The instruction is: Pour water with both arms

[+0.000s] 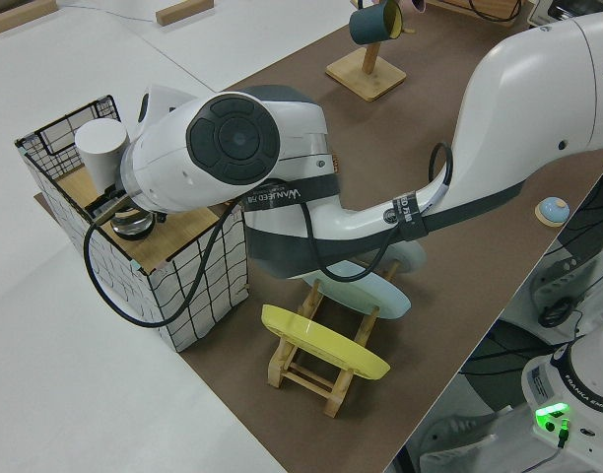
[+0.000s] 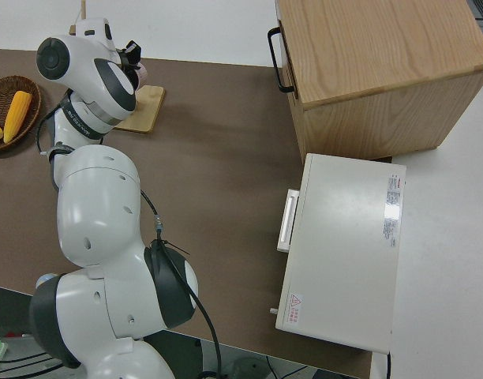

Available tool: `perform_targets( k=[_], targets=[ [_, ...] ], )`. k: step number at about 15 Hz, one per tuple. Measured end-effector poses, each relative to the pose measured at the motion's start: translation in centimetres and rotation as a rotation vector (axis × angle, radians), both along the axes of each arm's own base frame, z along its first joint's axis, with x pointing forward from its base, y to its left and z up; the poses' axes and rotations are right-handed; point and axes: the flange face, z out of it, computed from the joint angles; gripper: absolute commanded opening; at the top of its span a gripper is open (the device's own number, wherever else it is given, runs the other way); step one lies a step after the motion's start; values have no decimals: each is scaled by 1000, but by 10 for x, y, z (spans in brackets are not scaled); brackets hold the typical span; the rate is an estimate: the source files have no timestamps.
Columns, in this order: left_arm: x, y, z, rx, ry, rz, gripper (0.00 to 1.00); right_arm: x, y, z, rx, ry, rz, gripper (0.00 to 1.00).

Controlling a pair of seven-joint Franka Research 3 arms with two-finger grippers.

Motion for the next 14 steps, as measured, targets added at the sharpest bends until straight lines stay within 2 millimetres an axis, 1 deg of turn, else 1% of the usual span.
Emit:
perform_targets(
  k=[3,5,8,11,14],
  targets=[
    [1,0,3,-3,-4,5,0,1,-3,2,1,-4,-5,27],
    [2,-1,8,-5,-12,10,0,1,-2,7,4,-11,-6,27],
    [3,-1,14,0,-20,10,0,0,-2,9,4,-11,-6,25],
    [5,-6,33,5,-13,31,0,0,-3,9,2,-10,-8,25],
    [5,-15,52,2,7,48,0,-2,-4,9,-1,-8,-9,23]
  ],
)
